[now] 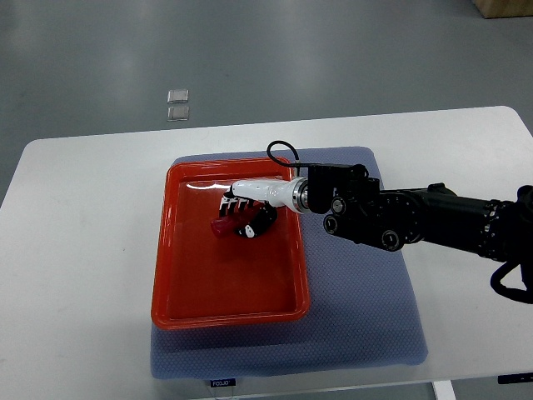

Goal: Place red pepper on red tray

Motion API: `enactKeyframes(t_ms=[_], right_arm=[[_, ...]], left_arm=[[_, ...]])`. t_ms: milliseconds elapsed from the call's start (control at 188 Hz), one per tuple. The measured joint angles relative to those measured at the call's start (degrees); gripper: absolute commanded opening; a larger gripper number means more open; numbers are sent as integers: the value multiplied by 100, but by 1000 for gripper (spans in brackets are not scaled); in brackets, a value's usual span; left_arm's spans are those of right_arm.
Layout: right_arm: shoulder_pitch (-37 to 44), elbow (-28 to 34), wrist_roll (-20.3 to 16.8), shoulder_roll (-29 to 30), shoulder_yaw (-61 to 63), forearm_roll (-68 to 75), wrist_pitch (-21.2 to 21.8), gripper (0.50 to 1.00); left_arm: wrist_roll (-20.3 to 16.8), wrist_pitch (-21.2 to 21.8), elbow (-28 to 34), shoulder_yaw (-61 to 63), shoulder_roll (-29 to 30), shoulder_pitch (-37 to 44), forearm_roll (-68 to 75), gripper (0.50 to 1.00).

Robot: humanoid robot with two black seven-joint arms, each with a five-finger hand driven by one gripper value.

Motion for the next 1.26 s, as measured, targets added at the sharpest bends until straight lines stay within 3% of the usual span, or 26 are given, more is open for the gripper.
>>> enactKeyframes(t_ms=[53, 149, 378, 559, 820, 953, 1257], right_arm=[[0, 1, 6, 0, 0, 6, 4, 858], [0, 9, 12, 0, 11, 30, 12, 874], [37, 29, 37, 0, 256, 234, -12, 874], [-83, 91, 97, -16, 1547, 698, -74, 874], [-1490, 224, 206, -488, 4722, 2301, -8, 876], [-2333, 237, 207, -481, 6172, 3519, 347, 895], [-3130, 226, 331, -403, 6651, 4841, 863, 901]], left_arm=[[0, 0, 3, 1, 0, 0, 0, 1000], [0, 0, 5, 2, 0, 0, 0, 1000], [0, 0, 5, 2, 0, 0, 0, 1000], [0, 0, 5, 0, 0, 0, 0, 1000], [0, 0, 5, 0, 0, 0, 0, 1000], [0, 0, 5, 0, 0, 0, 0, 1000], [0, 0, -4, 9, 0, 0, 0, 1000]])
